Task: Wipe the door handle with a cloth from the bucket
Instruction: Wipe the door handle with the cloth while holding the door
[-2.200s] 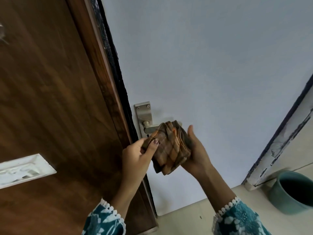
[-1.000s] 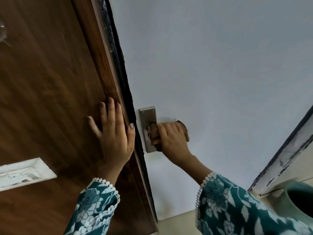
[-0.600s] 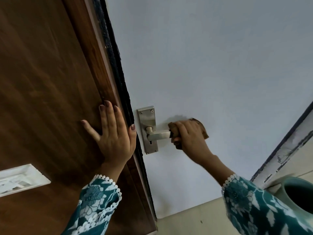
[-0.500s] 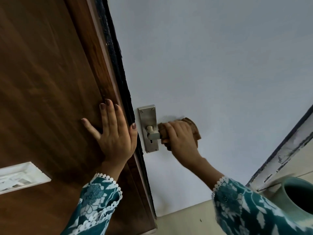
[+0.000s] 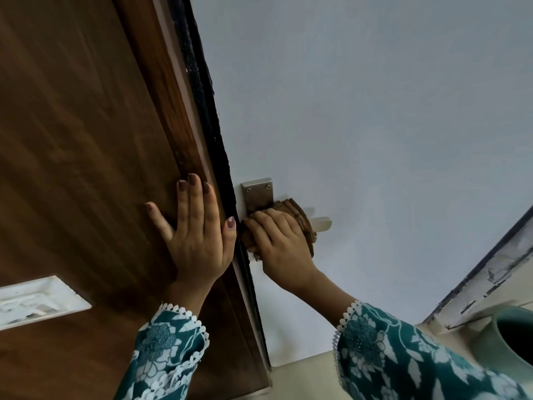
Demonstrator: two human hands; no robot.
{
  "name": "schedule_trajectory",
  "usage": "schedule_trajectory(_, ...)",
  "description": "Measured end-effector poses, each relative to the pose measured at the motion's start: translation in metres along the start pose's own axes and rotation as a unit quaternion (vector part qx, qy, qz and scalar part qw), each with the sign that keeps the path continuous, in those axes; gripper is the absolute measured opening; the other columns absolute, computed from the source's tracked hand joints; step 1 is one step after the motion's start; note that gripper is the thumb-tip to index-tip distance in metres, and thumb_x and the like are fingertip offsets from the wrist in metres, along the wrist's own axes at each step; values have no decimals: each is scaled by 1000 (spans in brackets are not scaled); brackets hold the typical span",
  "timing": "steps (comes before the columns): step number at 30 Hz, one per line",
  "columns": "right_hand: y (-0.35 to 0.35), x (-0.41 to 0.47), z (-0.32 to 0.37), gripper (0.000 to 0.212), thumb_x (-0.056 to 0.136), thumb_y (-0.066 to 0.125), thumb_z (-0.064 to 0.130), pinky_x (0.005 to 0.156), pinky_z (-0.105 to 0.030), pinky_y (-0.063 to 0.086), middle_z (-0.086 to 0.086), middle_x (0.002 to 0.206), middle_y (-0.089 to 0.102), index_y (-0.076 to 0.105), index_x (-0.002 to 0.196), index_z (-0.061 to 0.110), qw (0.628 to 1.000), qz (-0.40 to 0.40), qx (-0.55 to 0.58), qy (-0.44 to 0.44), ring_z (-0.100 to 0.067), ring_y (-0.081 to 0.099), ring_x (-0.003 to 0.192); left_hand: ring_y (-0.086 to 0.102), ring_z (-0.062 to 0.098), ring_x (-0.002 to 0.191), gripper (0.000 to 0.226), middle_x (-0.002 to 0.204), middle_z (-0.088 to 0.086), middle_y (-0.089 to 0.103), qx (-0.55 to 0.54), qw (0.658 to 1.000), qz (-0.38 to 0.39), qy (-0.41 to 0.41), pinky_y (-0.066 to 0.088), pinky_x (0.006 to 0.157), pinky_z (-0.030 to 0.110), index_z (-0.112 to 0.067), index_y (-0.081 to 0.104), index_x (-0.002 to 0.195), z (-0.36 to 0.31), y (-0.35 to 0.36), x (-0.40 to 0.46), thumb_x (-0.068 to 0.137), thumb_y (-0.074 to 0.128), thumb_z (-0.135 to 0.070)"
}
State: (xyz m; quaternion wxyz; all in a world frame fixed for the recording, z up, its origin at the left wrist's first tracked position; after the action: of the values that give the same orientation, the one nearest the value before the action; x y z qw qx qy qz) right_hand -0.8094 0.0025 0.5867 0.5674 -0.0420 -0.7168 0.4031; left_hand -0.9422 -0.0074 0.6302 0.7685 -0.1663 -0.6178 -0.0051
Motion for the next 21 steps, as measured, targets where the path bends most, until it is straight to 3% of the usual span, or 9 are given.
schedule_trajectory(6, -14, -15, -39, 46, 69, 62, 5, 93, -39, 39, -14, 110, 66, 64, 115, 2, 998, -17, 13, 56, -31, 57, 102, 6, 21, 148, 62, 161, 2, -3, -2, 1000, -1, 8, -5, 114, 54, -9, 7, 151, 1, 1, -2, 99, 30, -31)
schedule_trajectory(11, -24, -32, -84, 39, 77, 51, 12, 93, -39, 39, -12, 107, 66, 62, 114, 3, 996, 23, 32, 84, -29, 59, 97, 5, 21, 148, 62, 161, 2, -4, -2, 1000, -4, 6, -4, 115, 53, -9, 5, 151, 0, 2, -2, 99, 28, -33)
schedule_trajectory(15, -21, -33, -94, 36, 82, 45, 18, 90, -42, 44, -4, 103, 67, 63, 112, 7, 983, 47, 120, 130, -24, 59, 95, 6, 21, 148, 62, 161, 2, -4, -4, 1000, -3, 3, -5, 115, 53, -9, 6, 151, 0, 2, -2, 99, 29, -33)
schedule_trajectory(17, -16, -42, -96, 35, 86, 42, 21, 83, -42, 50, 0, 100, 66, 60, 116, 15, 937, 29, 267, 224, -23, 59, 97, 6, 21, 148, 62, 161, 2, -4, -6, 1000, -3, 3, -5, 115, 53, -9, 6, 151, 0, 2, -2, 99, 29, -33)
schedule_trajectory(19, -10, -54, -95, 32, 91, 44, 26, 67, -40, 55, -7, 97, 67, 53, 122, 24, 821, -13, 442, 361, -30, 64, 90, 7, 21, 147, 61, 161, 2, -3, -7, 1000, -3, 0, -4, 115, 53, -9, 7, 151, 0, 2, -2, 99, 28, -33)
schedule_trajectory(21, -9, -61, -83, 22, 99, 40, 25, 47, -33, 51, -18, 85, 64, 50, 117, 21, 725, -66, 523, 443, -30, 64, 61, 7, 22, 147, 61, 161, 3, -3, -4, 1000, -5, -1, -3, 115, 53, -8, 8, 151, -1, 3, -2, 99, 29, -33)
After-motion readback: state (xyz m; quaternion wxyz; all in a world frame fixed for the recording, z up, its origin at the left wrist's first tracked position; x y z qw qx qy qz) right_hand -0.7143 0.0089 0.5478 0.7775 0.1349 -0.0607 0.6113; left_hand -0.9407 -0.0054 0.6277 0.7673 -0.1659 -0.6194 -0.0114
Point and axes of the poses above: each hand's wrist, its own x-axis towards the middle knuckle, its own y-axis out of the palm, z = x × y, the point moved 4 cm from there along x, towards the middle knuckle
